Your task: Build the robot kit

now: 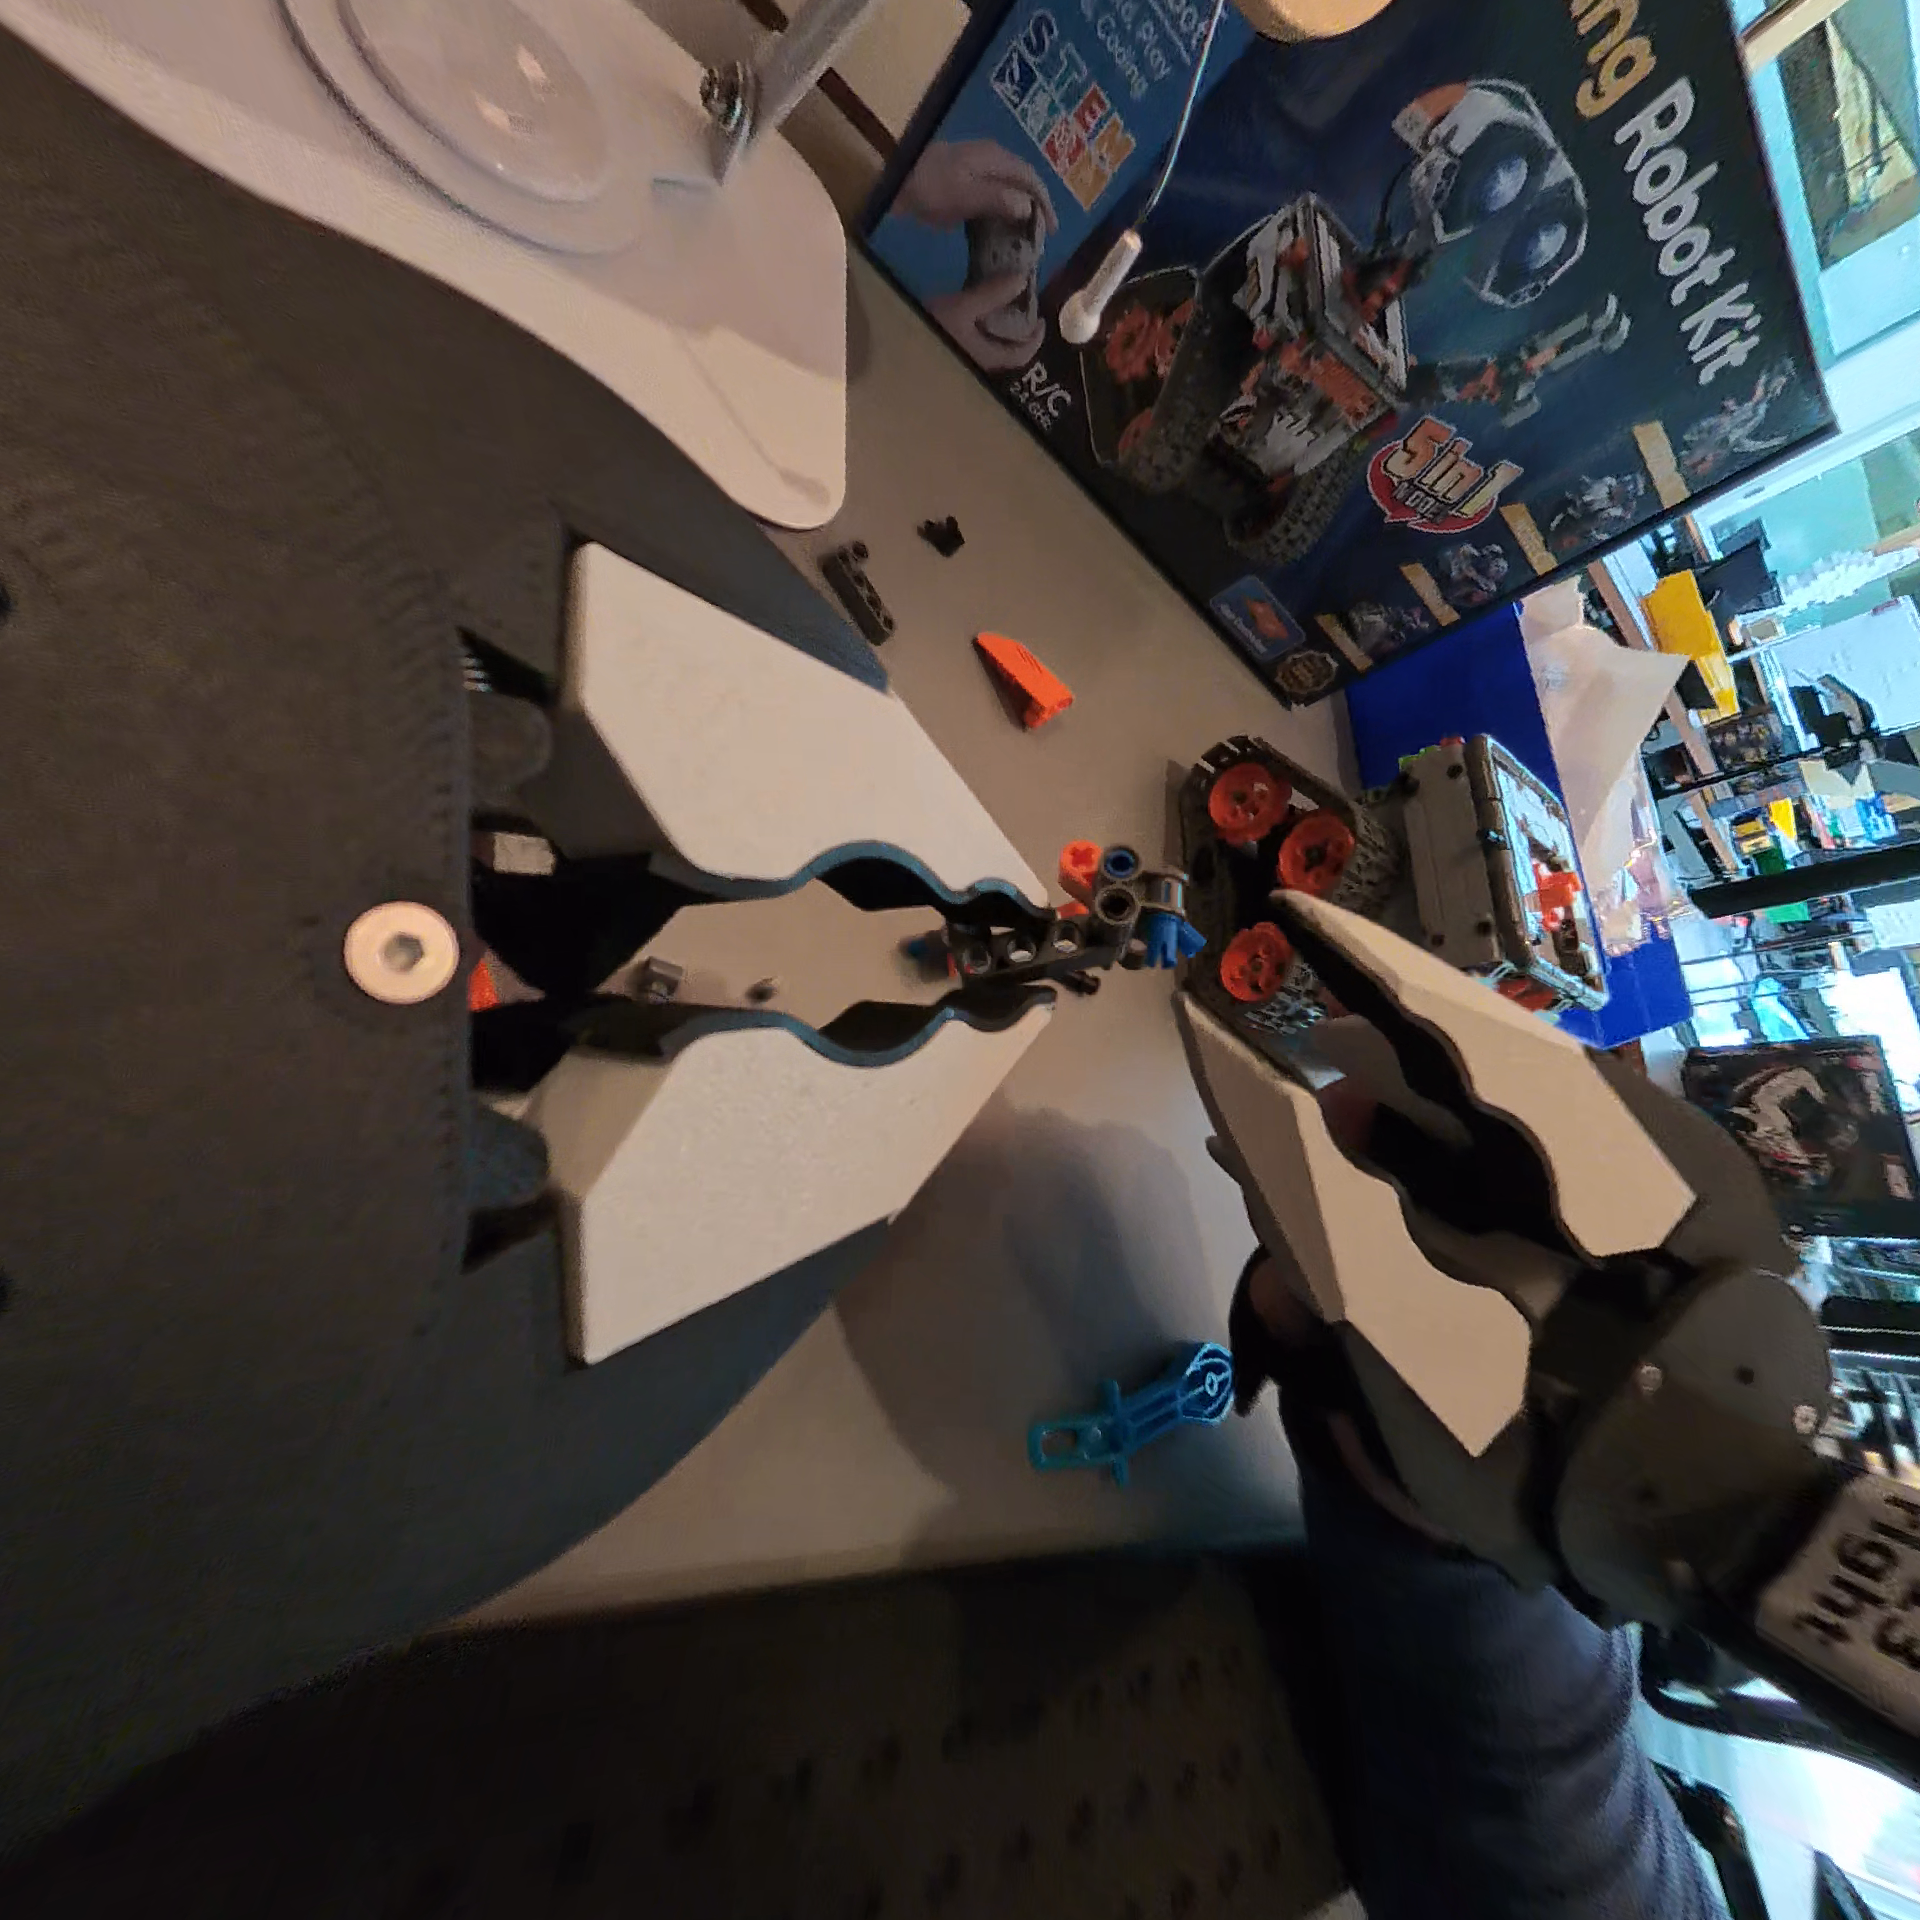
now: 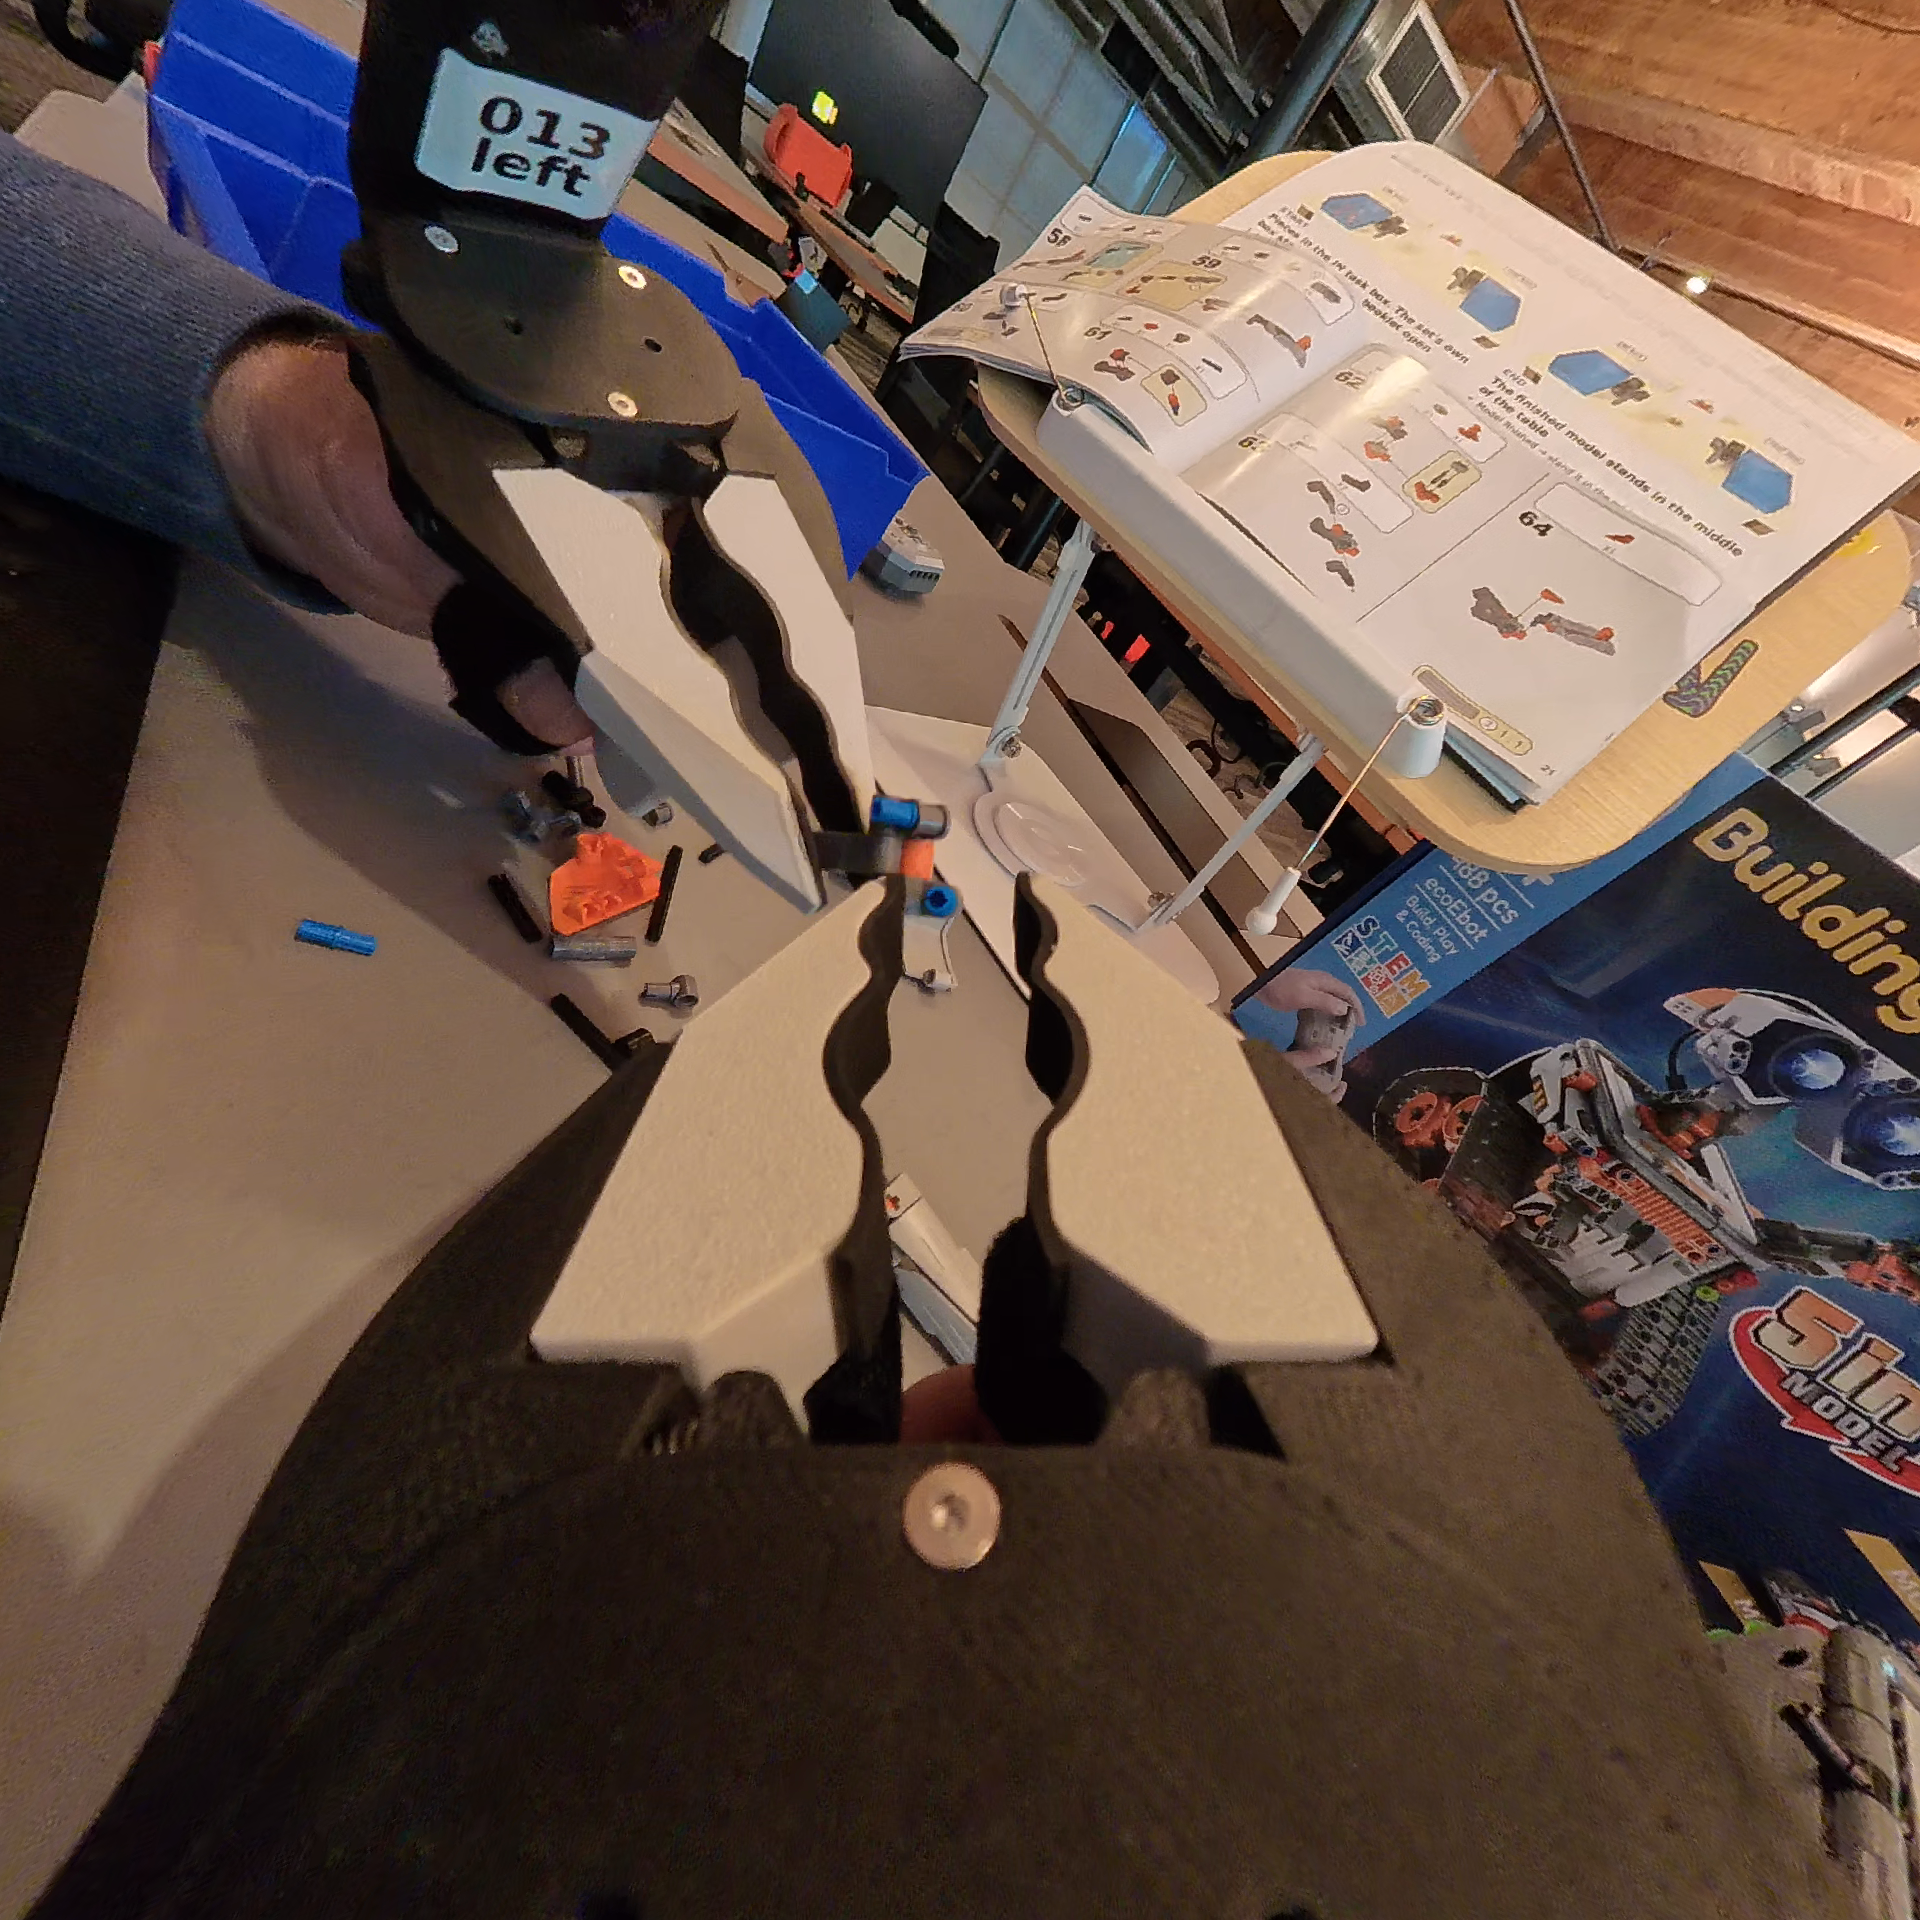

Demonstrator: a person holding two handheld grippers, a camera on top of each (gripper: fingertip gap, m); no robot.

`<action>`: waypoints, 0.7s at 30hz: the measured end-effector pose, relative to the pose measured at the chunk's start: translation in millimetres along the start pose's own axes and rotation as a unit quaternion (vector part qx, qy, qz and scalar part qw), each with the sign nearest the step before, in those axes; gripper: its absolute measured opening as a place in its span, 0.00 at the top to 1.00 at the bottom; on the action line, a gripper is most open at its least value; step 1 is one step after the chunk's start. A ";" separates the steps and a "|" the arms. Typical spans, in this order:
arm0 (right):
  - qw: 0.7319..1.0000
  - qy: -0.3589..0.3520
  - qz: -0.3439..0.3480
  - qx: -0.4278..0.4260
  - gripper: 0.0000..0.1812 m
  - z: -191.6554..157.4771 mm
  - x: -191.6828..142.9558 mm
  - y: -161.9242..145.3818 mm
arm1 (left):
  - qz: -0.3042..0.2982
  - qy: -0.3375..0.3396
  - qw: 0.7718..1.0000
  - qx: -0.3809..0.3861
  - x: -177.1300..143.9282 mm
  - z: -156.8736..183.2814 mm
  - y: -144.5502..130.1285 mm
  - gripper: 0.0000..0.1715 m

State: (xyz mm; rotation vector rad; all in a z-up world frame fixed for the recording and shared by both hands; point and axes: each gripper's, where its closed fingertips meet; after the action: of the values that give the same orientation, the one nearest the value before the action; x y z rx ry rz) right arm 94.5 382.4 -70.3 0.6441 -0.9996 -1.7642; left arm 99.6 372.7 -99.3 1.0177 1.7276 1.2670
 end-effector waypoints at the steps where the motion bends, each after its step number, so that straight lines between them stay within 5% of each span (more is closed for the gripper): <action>1: 1.000 0.002 0.000 0.000 0.89 -0.5 0.2 -0.4 | 0.003 -0.001 1.000 -0.006 -0.5 -0.7 0.8 0.95; 21: 1.000 0.012 -0.002 0.009 0.89 -3.9 1.5 -2.5 | 0.013 -0.024 0.999 -0.043 -0.3 6.0 3.4 0.95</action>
State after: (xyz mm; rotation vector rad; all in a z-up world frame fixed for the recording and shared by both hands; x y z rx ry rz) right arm 95.7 380.2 -74.4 0.6763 -0.9995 -1.7485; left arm 105.6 375.3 -97.3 1.0165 1.6145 1.3117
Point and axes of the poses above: each gripper's, where its closed fingertips meet, x out along the fingers, y out of its top, z = x × y across the jaws, and after that the axes turned 9 degrees about z, right-handed
